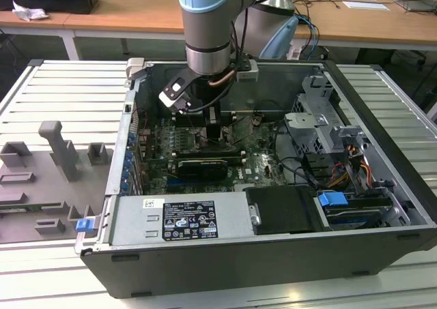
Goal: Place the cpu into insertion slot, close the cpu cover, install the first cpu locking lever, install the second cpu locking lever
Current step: 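Place the cpu into insertion slot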
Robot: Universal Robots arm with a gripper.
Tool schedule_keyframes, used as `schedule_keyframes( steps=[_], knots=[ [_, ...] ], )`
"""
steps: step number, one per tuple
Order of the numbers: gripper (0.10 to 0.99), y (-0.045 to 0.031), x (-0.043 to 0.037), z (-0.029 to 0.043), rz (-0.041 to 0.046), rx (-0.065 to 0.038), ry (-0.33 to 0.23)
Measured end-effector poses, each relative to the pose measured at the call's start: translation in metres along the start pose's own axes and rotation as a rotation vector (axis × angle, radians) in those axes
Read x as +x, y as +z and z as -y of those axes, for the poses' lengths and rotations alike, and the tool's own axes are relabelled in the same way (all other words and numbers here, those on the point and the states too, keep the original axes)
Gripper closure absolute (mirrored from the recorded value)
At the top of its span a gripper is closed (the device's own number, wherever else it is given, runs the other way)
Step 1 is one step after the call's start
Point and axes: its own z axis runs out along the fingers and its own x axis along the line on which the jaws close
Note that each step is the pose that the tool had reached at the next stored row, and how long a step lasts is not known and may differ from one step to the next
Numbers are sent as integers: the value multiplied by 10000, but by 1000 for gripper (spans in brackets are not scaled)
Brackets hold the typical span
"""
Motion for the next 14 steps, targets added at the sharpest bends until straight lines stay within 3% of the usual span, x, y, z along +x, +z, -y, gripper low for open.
schedule_keyframes(
  steps=[14],
  knots=[
    [545,98,17,-4,7,19,24]
  ],
)
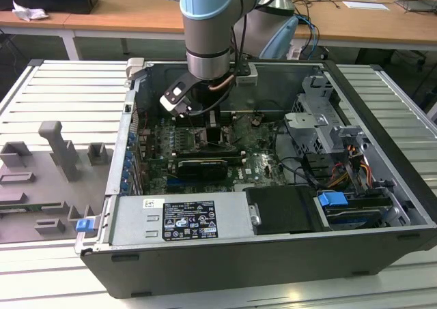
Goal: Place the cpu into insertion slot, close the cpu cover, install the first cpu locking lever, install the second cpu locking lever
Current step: 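Place the cpu into insertion slot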
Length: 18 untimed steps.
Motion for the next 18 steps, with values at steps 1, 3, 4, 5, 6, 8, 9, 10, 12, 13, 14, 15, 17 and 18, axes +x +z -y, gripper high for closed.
schedule_keyframes(
  steps=[1,3,4,5,6,8,9,10,12,13,14,15,17,18],
  knots=[
    [545,7,3,-3,1,9,3],
    [545,22,8,-7,6,31,3],
    [545,26,10,-11,7,36,2],
    [545,38,20,-22,-2,44,4],
    [545,41,20,-21,0,47,3],
    [545,41,20,-21,3,49,3],
    [545,41,20,-21,3,50,3],
    [545,42,20,-21,4,50,3],
    [545,42,20,-21,2,49,4],
    [545,42,20,-20,5,53,5],
    [537,43,20,-20,1,49,4],
    [537,43,20,-20,1,48,4],
    [471,43,20,-21,1,48,4],
    [471,43,20,-21,2,49,3]
  ],
)
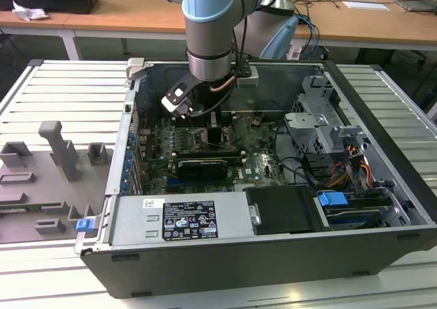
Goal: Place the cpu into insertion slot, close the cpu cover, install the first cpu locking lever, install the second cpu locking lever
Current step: 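Place the cpu into insertion slot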
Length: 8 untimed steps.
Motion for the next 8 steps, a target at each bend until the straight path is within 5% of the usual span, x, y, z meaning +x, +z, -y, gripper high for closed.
schedule_keyframes(
  steps=[8],
  knots=[
    [545,-7,-1,-4,4,-1,11]
  ],
)
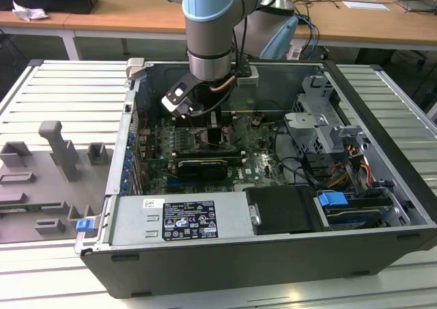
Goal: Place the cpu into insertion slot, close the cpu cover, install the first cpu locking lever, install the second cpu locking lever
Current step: 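Place the cpu into insertion slot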
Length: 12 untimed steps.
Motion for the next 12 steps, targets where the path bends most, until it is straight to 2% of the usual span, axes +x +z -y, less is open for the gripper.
schedule_keyframes(
  steps=[6,7,8,12],
  knots=[
    [545,2,-1,1,17,1,76],
    [533,3,-1,1,16,0,77],
    [471,4,0,1,16,1,77],
    [471,-7,0,0,1,4,79]
  ],
)
